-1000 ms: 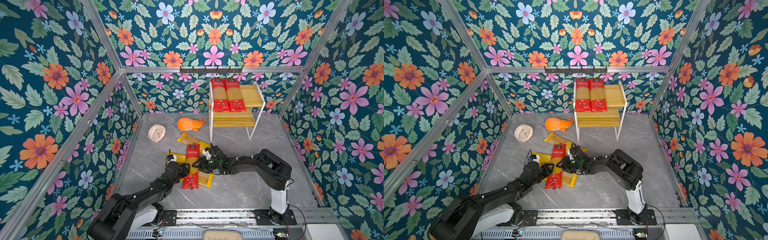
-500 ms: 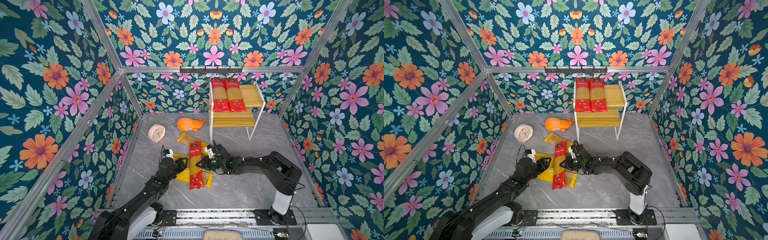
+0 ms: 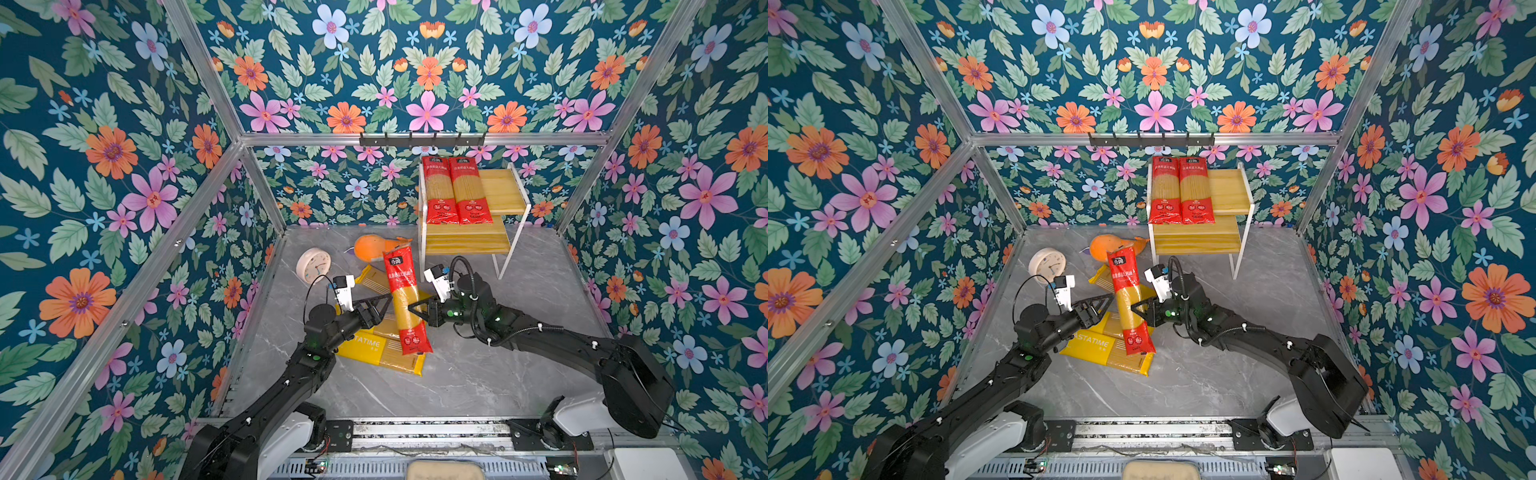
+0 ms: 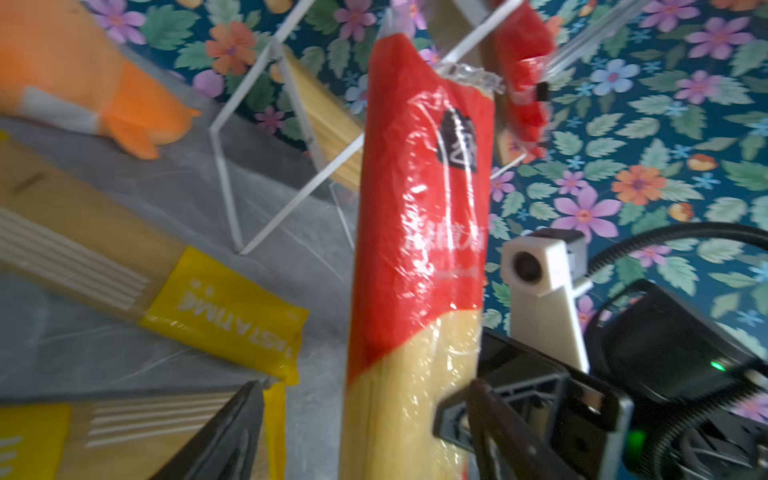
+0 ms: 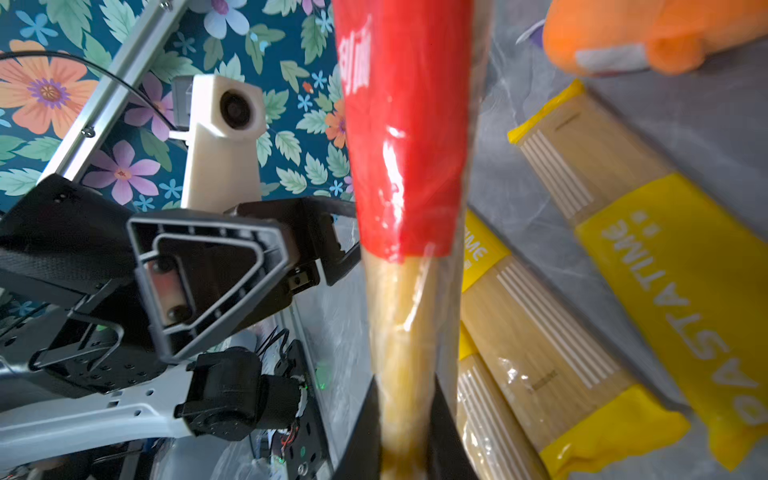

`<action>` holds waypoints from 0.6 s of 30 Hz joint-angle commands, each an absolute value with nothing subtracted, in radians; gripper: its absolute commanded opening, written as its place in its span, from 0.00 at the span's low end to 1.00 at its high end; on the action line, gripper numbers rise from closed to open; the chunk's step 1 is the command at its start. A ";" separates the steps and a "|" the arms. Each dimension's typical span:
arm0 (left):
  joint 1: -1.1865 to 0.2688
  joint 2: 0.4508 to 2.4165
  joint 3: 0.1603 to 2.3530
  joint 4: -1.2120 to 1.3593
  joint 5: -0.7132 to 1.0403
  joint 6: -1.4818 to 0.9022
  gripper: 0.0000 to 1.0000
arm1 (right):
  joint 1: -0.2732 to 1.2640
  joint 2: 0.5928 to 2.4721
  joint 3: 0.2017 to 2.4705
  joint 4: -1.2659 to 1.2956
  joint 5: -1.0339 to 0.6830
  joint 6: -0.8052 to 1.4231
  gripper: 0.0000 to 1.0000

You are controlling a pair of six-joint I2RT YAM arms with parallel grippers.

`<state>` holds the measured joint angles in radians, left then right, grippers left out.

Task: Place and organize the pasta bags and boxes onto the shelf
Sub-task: 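Lift the red bag upright with the right gripper while the left gripper steadies it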

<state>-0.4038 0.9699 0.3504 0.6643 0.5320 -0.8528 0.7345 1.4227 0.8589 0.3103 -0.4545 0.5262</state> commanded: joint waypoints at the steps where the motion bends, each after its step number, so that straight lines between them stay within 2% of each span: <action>1: -0.427 1.003 0.388 0.845 0.637 -0.821 0.80 | 0.731 1.366 0.868 0.442 -0.551 0.401 0.00; 11: -0.449 1.107 0.448 0.982 0.744 -0.780 0.74 | 0.725 1.242 0.885 0.361 -0.694 0.236 0.00; 18: -0.504 1.140 0.465 1.074 0.785 -0.771 0.55 | 0.716 1.236 0.890 0.347 -0.778 0.212 0.00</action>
